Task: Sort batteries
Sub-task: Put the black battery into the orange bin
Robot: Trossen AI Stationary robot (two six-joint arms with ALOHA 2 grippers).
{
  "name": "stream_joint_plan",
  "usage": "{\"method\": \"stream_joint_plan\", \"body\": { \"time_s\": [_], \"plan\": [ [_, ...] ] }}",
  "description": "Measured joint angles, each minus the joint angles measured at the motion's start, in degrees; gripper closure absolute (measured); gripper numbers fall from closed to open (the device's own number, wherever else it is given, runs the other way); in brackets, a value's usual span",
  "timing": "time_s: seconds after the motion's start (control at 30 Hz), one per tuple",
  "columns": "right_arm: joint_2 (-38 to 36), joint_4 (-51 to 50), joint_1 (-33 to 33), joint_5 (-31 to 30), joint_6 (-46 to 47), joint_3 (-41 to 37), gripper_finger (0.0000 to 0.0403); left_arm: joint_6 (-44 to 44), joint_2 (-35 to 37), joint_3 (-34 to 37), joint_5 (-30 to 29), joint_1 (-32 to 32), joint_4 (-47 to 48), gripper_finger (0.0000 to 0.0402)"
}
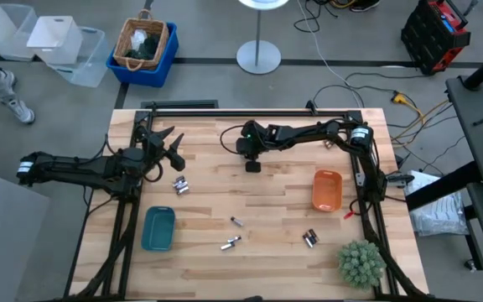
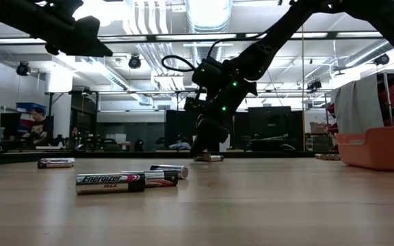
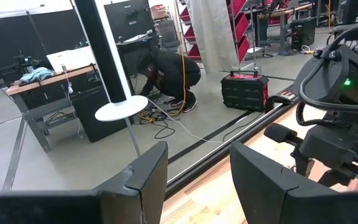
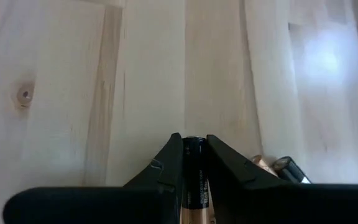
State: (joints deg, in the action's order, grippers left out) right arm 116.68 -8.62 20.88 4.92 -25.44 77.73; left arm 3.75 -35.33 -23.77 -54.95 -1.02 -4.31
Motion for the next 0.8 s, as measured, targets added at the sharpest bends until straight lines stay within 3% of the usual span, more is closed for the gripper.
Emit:
{"method": "stream_joint_plan", "body": {
  "time_s": [0.37, 0.8],
  "plan": [
    [-0.41, 0.27, -0.13, 2.59, 1.51, 0.04, 0.0359, 0.0, 0.0, 0.0, 0.01, 0.0, 0.01, 0.0247],
    [-5.79, -2.03, -0.63, 3.05, 4.49, 0.13, 0.0359, 0.0, 0.01, 0.0, 0.01, 0.01, -0.22, 0.0247]
  ]
}}
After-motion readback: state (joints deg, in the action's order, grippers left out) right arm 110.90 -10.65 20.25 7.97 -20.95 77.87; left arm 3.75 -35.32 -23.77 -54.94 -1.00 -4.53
